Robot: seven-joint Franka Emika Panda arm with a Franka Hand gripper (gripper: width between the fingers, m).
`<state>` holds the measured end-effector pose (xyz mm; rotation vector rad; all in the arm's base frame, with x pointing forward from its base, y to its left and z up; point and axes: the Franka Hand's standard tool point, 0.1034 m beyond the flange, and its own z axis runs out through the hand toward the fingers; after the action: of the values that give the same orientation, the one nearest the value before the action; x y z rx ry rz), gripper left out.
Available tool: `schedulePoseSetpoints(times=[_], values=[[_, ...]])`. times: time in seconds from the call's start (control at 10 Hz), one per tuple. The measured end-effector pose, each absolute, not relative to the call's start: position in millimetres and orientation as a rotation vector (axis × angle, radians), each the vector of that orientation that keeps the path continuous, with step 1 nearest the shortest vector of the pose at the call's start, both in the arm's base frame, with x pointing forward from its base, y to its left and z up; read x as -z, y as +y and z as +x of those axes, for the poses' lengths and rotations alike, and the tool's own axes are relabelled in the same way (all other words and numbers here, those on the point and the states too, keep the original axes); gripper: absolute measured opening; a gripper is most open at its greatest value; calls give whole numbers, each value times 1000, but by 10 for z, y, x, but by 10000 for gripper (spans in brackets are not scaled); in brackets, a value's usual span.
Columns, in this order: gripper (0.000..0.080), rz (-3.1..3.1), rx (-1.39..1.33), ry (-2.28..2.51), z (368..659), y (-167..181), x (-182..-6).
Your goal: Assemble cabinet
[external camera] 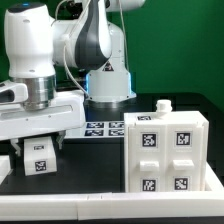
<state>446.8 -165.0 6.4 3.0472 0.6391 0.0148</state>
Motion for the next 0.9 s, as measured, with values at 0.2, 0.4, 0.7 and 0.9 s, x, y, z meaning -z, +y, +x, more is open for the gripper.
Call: schedulePoseSetpoints(times=[0.2,0.4,0.7,0.9], values=[[567,3045,-17,647,4478,-1628,-73],[567,3041,-25,652,4489,-1623,-107],[566,3053,-48,645,4509,-1369,-516],[566,3080,-48,612,4592,-1103,-882]])
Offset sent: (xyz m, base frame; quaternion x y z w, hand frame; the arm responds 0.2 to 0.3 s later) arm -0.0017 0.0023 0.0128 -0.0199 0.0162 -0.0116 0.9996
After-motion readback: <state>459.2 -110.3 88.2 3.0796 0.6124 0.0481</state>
